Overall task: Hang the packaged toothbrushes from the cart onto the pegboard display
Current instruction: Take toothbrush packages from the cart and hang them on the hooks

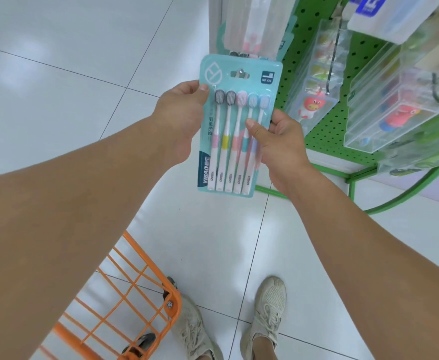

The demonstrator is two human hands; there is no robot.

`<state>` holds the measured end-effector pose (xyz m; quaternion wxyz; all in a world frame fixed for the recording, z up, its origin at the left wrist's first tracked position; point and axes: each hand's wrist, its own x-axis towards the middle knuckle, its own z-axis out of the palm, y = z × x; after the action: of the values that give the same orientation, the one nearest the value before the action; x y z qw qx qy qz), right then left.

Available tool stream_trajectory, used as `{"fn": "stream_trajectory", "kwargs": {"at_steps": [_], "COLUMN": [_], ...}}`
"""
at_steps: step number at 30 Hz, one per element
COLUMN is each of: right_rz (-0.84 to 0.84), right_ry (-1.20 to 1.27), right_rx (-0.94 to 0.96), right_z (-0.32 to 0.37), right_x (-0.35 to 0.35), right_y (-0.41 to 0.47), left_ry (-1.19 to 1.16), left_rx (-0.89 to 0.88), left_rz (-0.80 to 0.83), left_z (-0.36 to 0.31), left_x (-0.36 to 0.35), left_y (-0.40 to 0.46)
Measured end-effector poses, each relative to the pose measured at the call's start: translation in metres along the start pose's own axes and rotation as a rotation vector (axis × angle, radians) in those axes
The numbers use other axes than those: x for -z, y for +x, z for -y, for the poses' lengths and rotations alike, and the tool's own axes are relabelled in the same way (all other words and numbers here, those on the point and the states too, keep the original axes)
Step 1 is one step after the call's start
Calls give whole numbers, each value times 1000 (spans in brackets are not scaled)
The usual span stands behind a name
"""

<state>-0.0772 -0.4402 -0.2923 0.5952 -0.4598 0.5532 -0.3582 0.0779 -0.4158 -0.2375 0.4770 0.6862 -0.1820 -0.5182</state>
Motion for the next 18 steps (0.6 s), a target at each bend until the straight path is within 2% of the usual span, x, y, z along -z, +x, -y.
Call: {"fn": "stream_trajectory", "kwargs": {"at_steps": [6, 11, 18], "right_rz": [-145, -176, -165], "right_ry": [-197, -173, -113], "right_rx": [-116, -360, -516], "right_z": [15, 30, 24], "right_x": [-14, -29, -32], "right_y": [28, 49, 56], "left_ry": [83, 10, 22], "left_rx": [99, 153, 206], "left_rz": [-51, -51, -13], "left_z": [3, 5, 13], "left_x": [6, 20, 23], "left_y": [-6, -14, -25]}}
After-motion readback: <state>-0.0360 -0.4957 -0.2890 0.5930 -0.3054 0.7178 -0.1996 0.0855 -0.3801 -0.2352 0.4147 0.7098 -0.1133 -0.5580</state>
